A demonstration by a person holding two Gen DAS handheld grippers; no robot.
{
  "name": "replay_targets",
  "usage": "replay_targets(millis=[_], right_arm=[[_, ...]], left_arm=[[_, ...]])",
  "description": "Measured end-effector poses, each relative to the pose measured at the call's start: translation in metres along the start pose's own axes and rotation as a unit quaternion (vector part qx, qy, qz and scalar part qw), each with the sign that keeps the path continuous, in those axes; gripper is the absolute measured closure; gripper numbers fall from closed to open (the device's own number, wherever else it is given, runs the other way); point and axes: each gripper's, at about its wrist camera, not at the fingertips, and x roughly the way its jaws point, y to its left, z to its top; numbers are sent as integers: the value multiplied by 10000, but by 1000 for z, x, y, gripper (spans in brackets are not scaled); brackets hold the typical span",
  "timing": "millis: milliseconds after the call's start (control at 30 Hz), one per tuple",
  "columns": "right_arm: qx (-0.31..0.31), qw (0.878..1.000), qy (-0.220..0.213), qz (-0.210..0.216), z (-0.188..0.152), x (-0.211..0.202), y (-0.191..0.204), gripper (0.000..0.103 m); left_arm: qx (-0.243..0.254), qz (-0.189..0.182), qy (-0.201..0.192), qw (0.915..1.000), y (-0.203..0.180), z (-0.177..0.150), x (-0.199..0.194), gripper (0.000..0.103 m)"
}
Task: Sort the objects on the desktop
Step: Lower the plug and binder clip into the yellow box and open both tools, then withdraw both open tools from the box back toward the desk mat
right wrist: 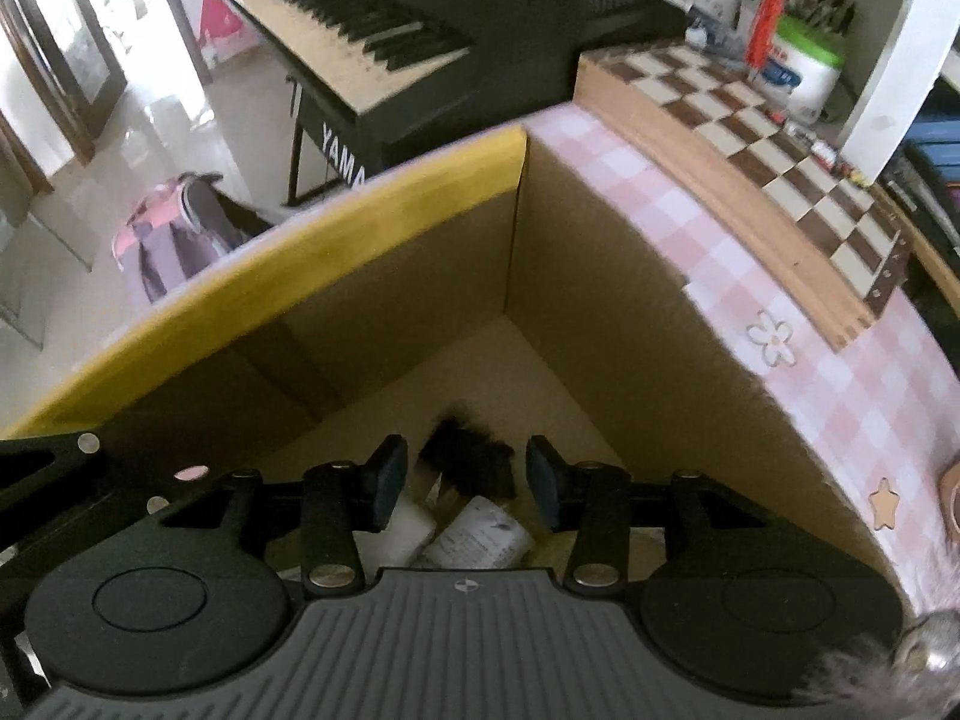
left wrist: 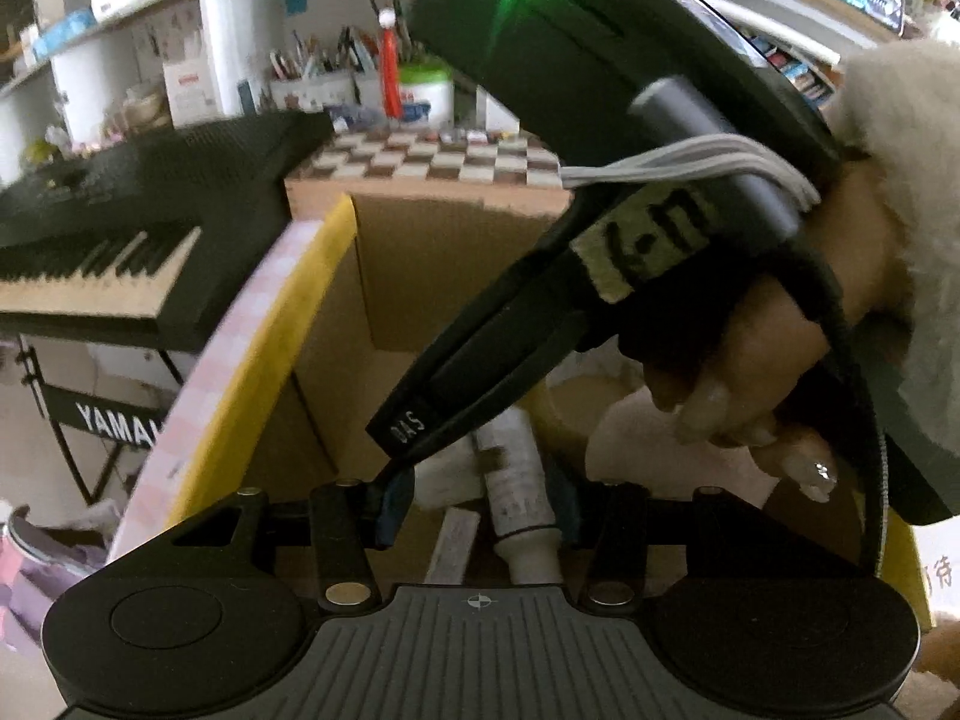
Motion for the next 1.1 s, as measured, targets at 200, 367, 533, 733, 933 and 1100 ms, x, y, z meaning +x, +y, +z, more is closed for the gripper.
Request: replay_targets(millis=[200,367,533,733,933,1100], right_arm=[[292,9981,-529,-76,-9,-37,2,59],[638,9922,-1062,-170,-22,-75,3,59],[866,9819,-1637,-409,-44,-119,8,59],[1075,9687,-2108,-750,-83,-162,20,59],[1264,9537,-2469,-1161,-129,-195,38,59],[1495,9420,-2644,-1429,-167,-213,53,59]], left_arm=[[-62,50,-449,9990,1,1,-28,48],[-159,104,-795,9967,6,-3,-54,45],[-266,97,-1119,9933,12,-13,-81,40],[-326,86,-1417,9893,14,-29,-114,38],[-371,39,-1661,9854,13,-46,-145,34],[-403,-96,-1738,9839,9,-61,-161,33]])
